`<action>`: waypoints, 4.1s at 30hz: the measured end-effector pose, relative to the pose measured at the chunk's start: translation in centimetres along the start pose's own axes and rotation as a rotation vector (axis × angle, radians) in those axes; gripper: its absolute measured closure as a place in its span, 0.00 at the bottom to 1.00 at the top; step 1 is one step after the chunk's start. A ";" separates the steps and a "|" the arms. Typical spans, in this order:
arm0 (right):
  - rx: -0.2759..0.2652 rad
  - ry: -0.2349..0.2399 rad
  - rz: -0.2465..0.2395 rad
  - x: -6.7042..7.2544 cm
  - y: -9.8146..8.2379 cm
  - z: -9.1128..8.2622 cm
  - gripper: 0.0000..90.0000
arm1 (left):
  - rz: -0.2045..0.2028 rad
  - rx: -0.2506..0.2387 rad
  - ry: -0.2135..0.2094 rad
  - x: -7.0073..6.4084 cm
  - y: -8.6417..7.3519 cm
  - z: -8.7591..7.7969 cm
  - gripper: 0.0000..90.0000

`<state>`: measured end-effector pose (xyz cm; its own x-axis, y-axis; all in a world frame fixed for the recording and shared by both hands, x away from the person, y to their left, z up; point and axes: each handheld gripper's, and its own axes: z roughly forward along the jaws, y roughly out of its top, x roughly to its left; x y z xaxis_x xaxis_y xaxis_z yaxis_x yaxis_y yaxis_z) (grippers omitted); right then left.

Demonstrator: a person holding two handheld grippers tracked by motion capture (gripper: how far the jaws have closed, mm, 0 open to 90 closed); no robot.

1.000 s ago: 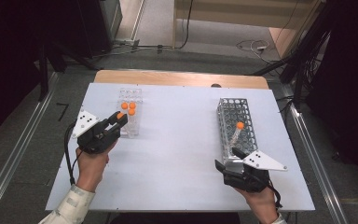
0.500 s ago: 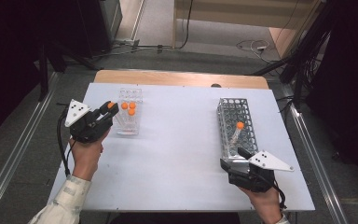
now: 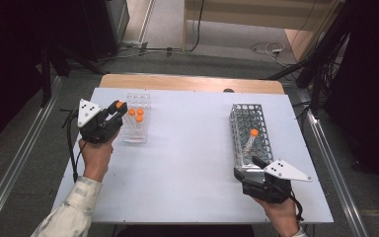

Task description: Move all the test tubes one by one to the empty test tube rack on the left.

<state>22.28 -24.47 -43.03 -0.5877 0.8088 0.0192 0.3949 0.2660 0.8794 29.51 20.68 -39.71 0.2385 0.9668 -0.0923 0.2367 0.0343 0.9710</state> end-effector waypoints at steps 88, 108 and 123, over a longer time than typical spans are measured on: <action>0.017 -0.242 0.112 -5.5 1.5 6.0 0.52 | -0.005 0.113 -0.115 -5.3 -7.0 -4.3 0.28; -0.005 -0.315 0.069 -5.0 2.9 5.7 0.80 | 0.004 0.118 -0.125 -5.6 -7.2 -4.2 0.29; -0.154 -0.270 0.011 -2.6 5.6 1.2 0.80 | 0.020 0.115 -0.145 -6.1 -7.1 -4.4 0.29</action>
<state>26.84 -24.41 -38.77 -0.3667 0.9269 -0.0801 0.2766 0.1908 0.9419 22.26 15.65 -45.13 0.3756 0.9200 -0.1117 0.3347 -0.0223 0.9421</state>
